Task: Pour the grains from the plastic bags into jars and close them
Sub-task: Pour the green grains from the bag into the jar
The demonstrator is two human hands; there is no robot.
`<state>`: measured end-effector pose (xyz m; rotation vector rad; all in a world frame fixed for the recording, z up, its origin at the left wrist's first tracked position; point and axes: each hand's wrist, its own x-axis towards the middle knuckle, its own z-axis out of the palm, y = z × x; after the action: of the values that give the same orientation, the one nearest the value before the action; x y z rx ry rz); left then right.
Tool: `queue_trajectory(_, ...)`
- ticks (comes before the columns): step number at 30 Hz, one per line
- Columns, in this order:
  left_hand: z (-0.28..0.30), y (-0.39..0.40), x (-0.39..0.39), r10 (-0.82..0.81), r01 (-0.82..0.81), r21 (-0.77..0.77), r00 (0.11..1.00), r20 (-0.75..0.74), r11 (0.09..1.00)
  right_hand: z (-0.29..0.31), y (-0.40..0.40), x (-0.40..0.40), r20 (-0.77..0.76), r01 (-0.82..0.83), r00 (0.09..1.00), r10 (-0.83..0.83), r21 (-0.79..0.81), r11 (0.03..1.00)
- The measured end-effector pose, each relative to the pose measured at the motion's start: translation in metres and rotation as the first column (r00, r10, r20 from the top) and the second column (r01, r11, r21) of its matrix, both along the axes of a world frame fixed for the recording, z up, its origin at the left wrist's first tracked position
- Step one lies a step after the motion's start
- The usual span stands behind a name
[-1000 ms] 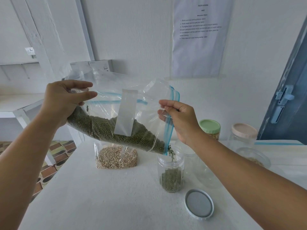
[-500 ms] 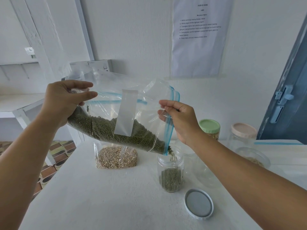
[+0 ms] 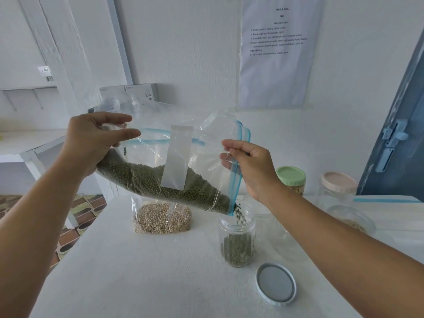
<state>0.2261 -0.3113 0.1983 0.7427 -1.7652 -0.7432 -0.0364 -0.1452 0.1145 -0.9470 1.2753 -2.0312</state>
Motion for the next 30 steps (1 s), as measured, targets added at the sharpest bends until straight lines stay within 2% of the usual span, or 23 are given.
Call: queue_trajectory(30, 0.006, -0.009, 0.003, -0.043, 0.042, -0.038, 0.999, -0.026, 0.998, 0.001, -0.001, 0.0, 0.008, 0.012, 1.0, -0.012, 0.0, 1.0)
